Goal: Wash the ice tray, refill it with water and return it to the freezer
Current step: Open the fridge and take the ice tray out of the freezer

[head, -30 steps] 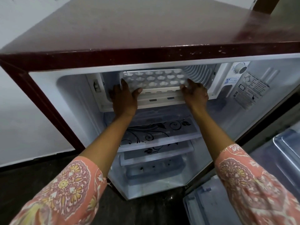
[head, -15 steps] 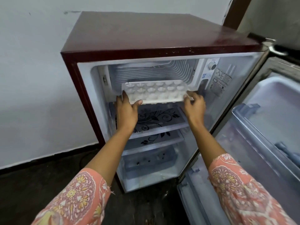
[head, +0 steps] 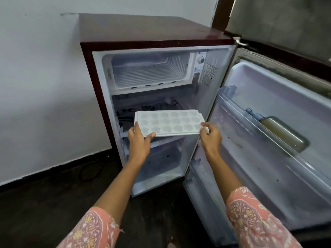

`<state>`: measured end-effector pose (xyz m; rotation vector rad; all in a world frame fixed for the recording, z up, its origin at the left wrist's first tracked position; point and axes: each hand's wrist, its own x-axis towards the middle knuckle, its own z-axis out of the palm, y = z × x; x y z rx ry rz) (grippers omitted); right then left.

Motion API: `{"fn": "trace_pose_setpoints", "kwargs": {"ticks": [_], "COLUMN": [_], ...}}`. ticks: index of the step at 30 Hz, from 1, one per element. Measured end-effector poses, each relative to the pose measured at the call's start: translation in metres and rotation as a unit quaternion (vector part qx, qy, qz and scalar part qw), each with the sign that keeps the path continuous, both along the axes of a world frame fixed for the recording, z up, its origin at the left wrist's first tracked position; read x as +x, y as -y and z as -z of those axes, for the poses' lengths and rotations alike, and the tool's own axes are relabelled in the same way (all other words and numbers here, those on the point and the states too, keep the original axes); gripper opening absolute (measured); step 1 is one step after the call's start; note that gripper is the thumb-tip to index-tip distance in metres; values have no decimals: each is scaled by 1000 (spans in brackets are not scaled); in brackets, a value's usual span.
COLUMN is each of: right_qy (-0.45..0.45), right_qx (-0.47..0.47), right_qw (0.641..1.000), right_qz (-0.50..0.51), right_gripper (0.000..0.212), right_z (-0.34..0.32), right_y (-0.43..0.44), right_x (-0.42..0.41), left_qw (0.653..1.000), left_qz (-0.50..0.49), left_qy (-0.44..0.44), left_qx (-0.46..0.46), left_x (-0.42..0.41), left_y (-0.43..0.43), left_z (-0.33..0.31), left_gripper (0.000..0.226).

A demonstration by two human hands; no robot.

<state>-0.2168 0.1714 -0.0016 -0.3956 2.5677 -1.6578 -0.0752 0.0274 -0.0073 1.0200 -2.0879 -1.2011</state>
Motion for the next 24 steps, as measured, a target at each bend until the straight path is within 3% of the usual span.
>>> {"fn": "trace_pose_setpoints", "kwargs": {"ticks": [4, 9, 14, 21, 24], "right_qy": [9, 33, 48, 84, 83], "right_qx": [0, 35, 29, 6, 0], "right_qw": [999, 997, 995, 985, 978], "right_qz": [31, 61, 88, 149, 194], "right_gripper": [44, 38, 59, 35, 32], "right_z": [1, 8, 28, 40, 43], "right_y": [-39, -91, -144, -228, -266], "right_x": [31, 63, 92, 124, 137], "left_qw": [999, 996, 992, 983, 979], "left_qz": [35, 89, 112, 162, 183], "left_qy": [-5, -17, 3, 28, 32], "left_qx": [33, 23, 52, 75, 79], "left_x": [16, 36, 56, 84, 92], "left_y": [-32, -65, -110, -180, -216], "left_z": [10, 28, 39, 52, 53], "left_gripper": [68, 64, 70, 80, 73]}}
